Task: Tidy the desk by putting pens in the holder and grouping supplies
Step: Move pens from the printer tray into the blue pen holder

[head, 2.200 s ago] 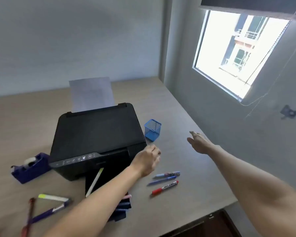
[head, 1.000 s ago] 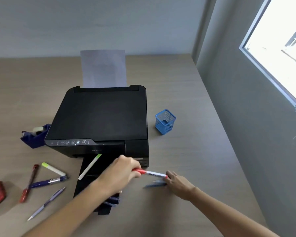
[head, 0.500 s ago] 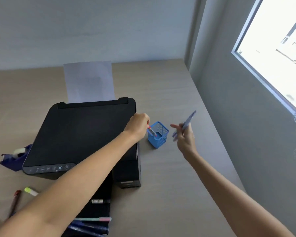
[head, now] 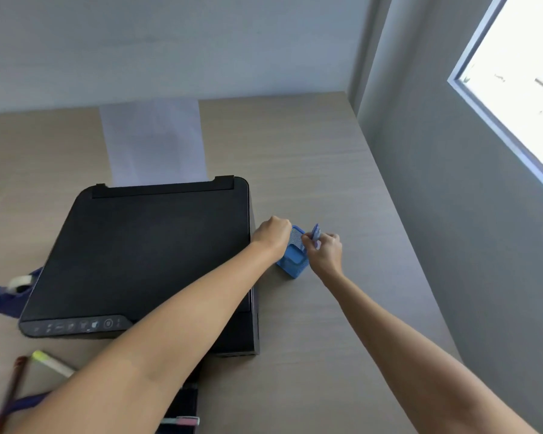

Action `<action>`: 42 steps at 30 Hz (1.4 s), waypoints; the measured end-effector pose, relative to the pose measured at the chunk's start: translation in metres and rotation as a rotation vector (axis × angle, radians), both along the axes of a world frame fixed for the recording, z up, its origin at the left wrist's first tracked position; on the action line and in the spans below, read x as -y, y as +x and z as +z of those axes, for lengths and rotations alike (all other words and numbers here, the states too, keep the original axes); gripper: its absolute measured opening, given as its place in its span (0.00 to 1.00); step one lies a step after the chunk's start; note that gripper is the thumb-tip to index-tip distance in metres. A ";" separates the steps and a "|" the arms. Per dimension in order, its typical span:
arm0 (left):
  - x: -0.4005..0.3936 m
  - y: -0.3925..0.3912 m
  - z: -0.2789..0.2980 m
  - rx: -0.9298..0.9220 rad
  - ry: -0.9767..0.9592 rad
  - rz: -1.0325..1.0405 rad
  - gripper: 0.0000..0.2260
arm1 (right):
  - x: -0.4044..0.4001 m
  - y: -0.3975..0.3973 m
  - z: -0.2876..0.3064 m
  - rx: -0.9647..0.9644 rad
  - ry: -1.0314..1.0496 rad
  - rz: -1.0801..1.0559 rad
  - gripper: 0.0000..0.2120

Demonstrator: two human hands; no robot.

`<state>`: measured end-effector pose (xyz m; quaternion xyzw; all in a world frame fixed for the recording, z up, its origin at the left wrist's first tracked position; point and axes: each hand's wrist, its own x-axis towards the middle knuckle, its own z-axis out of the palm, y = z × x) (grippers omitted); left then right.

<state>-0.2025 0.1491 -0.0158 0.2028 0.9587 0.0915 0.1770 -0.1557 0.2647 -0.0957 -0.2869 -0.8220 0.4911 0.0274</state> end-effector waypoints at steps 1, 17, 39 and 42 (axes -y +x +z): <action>-0.001 0.002 0.002 0.002 -0.017 -0.007 0.10 | 0.000 0.001 0.003 -0.001 0.003 0.015 0.09; 0.220 0.107 0.104 0.007 0.448 0.043 0.04 | 0.081 0.089 0.118 -0.535 0.233 0.069 0.08; 0.343 0.149 -0.082 0.080 -0.053 0.251 0.14 | 0.282 0.151 -0.001 0.063 0.746 1.065 0.16; 0.365 0.164 -0.079 0.074 0.035 0.253 0.15 | 0.282 0.150 -0.003 0.109 0.749 1.086 0.14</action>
